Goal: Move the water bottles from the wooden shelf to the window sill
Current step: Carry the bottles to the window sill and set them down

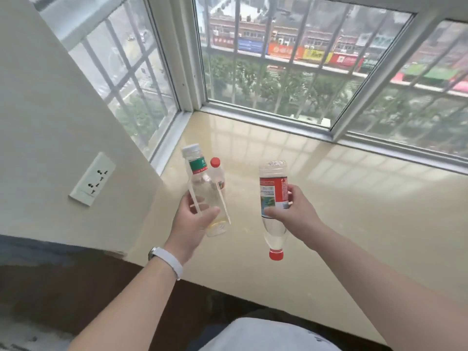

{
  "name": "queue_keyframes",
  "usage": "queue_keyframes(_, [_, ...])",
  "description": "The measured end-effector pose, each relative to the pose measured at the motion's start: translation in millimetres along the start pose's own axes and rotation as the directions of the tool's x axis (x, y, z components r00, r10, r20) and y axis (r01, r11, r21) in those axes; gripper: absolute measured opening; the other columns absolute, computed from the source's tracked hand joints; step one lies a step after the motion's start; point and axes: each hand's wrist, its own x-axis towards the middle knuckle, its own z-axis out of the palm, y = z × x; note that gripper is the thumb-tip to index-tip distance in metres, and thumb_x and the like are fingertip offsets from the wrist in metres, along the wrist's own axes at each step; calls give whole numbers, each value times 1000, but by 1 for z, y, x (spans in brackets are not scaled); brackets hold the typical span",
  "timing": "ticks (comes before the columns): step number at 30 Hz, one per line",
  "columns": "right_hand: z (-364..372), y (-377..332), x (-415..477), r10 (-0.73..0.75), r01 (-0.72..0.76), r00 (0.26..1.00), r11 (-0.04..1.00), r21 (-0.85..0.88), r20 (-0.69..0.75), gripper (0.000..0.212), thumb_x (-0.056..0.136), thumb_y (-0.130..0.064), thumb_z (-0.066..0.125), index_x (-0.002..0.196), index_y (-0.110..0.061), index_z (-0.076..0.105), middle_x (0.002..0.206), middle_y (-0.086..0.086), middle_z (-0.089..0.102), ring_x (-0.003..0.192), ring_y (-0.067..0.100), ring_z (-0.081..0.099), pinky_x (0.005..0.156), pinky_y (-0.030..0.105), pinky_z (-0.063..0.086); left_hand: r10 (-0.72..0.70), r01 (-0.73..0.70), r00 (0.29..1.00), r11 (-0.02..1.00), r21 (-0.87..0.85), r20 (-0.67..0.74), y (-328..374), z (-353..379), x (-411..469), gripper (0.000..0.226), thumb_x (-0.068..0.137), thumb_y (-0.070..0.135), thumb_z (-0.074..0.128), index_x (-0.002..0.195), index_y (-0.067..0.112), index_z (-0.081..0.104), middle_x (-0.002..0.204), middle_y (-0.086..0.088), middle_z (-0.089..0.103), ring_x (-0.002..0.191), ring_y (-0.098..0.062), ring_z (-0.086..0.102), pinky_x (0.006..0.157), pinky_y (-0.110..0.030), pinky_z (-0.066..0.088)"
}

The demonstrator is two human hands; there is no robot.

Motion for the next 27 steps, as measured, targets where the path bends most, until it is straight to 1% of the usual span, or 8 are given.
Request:
queue_keyframes(2, [-4, 6, -1, 37, -36, 998, 999, 17, -47, 57, 57, -43, 77, 104, -51, 46, 104, -17, 63, 77, -8, 64, 66, 26, 49, 24, -25, 998, 999, 20, 64, 0, 5, 14, 50, 74, 23, 80, 116, 39, 57, 97, 17, 66, 93, -3, 65, 72, -17, 54])
queue_keyframes(4, [-5, 11, -2, 75, -72, 993, 997, 32, -86, 59, 56, -43, 77, 107, -48, 47, 104, -16, 63, 81, -4, 65, 68, 27, 49, 17, -22, 996, 999, 50, 93, -2, 9, 25, 56, 72, 22, 81, 119, 41, 56, 104, 13, 61, 99, -6, 62, 82, -24, 52])
queue_keyframes(6, [-4, 18, -2, 103, -98, 988, 994, 49, -118, 56, 55, -44, 77, 103, -48, 47, 102, -17, 63, 79, -6, 65, 67, 27, 49, 2, -12, 991, 997, 73, 134, -6, 14, 34, 56, 73, 21, 82, 113, 47, 53, 107, 12, 59, 97, -1, 62, 84, -26, 49])
queue_keyframes(9, [1, 30, 4, 137, -132, 982, 990, 46, -132, 56, 58, -40, 77, 104, -46, 46, 99, -18, 63, 74, -12, 63, 65, 26, 47, -39, 23, 987, 994, 109, 153, -15, 21, 50, 56, 68, 26, 81, 112, 46, 51, 109, 11, 62, 90, 8, 63, 85, -28, 49])
queue_keyframes(13, [7, 55, 27, 200, -198, 973, 980, 33, -117, 63, 63, -34, 79, 115, -41, 44, 98, -19, 63, 73, -12, 63, 65, 24, 46, -67, 48, 988, 989, 137, 142, -35, 37, 77, 65, 65, 31, 85, 120, 36, 52, 113, 7, 61, 105, -4, 63, 89, -29, 52])
queue_keyframes(16, [12, 78, 54, 231, -231, 968, 973, 18, -94, 65, 64, -34, 79, 117, -41, 43, 98, -20, 64, 75, -12, 63, 68, 25, 47, -75, 46, 986, 982, 186, 147, -63, 53, 101, 73, 73, 24, 88, 133, 25, 47, 121, 5, 58, 115, -8, 59, 94, -30, 50])
queue_keyframes(22, [23, 127, 104, 276, -273, 954, 961, 46, -118, 63, 62, -40, 78, 116, -40, 45, 96, -18, 65, 73, -12, 62, 63, 25, 46, -53, 17, 989, 967, 254, 138, -119, 93, 144, 66, 77, 20, 83, 126, 31, 39, 116, 11, 54, 116, -9, 57, 91, -28, 47])
queue_keyframes(27, [34, 164, 131, 323, -314, 936, 946, 79, -140, 64, 65, -38, 79, 119, -37, 47, 93, -18, 67, 72, -12, 63, 64, 23, 46, -28, 1, 996, 952, 308, 84, -155, 116, 176, 68, 76, 24, 83, 125, 30, 36, 117, 12, 51, 112, 5, 52, 85, -13, 43])
